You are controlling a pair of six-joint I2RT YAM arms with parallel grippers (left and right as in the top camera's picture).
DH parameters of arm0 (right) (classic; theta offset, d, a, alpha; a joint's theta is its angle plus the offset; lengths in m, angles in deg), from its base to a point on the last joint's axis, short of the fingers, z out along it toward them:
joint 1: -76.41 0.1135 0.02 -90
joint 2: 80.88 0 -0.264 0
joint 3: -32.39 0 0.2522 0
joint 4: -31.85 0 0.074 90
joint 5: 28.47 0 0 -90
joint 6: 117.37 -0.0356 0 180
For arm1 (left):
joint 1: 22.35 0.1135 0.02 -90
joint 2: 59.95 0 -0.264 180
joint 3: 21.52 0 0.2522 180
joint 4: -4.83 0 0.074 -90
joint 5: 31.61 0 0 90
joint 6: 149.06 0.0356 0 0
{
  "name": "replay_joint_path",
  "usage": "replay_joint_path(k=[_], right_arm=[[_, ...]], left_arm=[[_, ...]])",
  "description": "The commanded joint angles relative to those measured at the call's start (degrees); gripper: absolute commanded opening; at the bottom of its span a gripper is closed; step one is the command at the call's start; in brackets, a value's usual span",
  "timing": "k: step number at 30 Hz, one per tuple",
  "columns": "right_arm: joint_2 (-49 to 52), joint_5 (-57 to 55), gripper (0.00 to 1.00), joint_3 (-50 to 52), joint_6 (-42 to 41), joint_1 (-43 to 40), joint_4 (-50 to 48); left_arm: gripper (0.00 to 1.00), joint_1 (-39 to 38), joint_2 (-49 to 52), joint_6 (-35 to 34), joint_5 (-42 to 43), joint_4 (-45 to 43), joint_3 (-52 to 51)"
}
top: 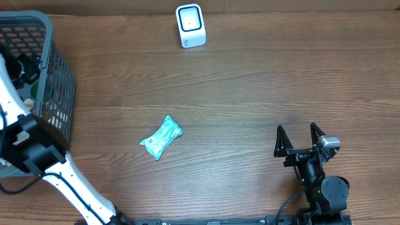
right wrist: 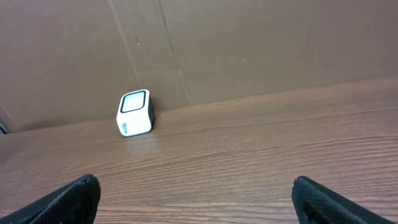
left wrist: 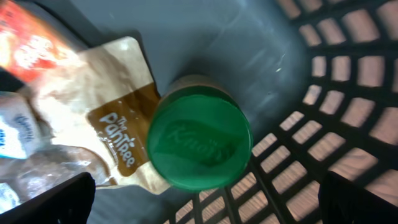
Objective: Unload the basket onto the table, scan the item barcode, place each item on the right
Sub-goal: 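Reach the left gripper into the basket and grasp the green-lidded jar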
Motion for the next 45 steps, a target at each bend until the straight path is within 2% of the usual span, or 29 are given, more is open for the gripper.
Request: replay_joint_path(k=[1,14,22,27,36,41,45], right_arm=[[-0.68,-0.11,1.00,0.63,-0.15,0.26,-0.20],[-0.68,-0.13,1.00,0.63,-0.15,0.26,-0.20],[-0.68,-0.13,1.00,0.63,-0.13,0.26,-0.20],[-0.68,-0.13,1.00,0.63,-0.15,0.26,-0.20],[-0.68,-0.13,1.00,0.63,-0.15,0.26,-0.20],[-0.68,-0.13,1.00,0.63,-0.13,0.26,-0.20],[-0.68,-0.13,1.00,0.63,-0.15,0.26,-0.20]], left_arm=[[0.97,-0.94,1.73,-0.85,-3.58,0.04,-0.20],[0.99,-1.38,6.29,-2.80,-5.86,0.07,-1.66],[0.86,-1.49,6.32,-2.80,-6.23,-1.01,-4.31],[0.84,-1.53,6.32,-2.80,-6.25,-2.91,-7.74],[0.65,-1.51,6.32,-2.80,-6.43,-4.48,-9.18],[0.65,-1.51,6.32,-3.21,-6.78,-5.66,-9.20],[0.71,-1.51,6.32,-3.21,-6.75,-6.62,-9.40]])
